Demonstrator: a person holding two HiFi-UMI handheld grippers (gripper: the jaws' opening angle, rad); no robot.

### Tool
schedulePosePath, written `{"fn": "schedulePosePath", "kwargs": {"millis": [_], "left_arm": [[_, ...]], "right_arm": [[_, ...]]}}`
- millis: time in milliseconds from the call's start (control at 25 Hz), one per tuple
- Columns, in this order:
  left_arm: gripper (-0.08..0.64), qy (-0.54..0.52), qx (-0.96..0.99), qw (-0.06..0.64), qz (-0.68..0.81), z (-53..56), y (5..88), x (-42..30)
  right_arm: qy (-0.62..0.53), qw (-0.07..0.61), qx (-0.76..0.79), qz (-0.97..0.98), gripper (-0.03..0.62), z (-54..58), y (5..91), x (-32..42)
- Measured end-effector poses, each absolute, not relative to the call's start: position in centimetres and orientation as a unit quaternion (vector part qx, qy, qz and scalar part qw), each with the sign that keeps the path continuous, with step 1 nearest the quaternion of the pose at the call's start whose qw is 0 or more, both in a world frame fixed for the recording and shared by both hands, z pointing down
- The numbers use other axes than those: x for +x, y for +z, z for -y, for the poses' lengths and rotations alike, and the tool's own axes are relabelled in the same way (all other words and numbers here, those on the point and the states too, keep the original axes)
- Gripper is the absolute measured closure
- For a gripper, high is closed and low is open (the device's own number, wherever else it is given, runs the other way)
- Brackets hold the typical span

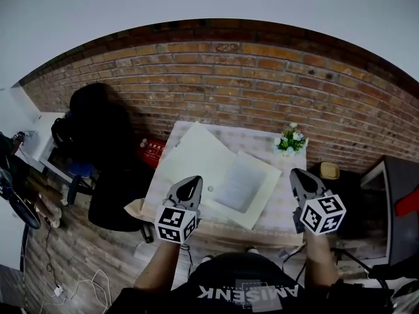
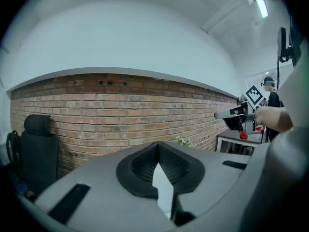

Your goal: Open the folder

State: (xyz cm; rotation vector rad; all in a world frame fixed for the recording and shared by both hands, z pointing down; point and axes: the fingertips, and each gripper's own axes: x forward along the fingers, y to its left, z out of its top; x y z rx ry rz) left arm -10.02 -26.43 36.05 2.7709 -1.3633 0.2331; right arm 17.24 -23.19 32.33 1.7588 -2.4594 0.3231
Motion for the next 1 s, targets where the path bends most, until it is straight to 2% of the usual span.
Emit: {"fn": "schedulePosePath", "kwargs": {"millis": [320, 1000], "left_arm": [[0.547, 0.063, 0.906, 0.035, 0.418, 25.8, 34.5, -8.4], [0.548, 0.061, 0.901, 0.026, 0.429, 26.0, 34.0, -7.7]], "right_arm": [[0.060, 0.045, 0.610, 0.789, 0.551, 21.7, 30.0, 17.8], [0.051, 0.033, 0.614, 0.787, 0.551, 20.7, 28.7, 18.0]]}}
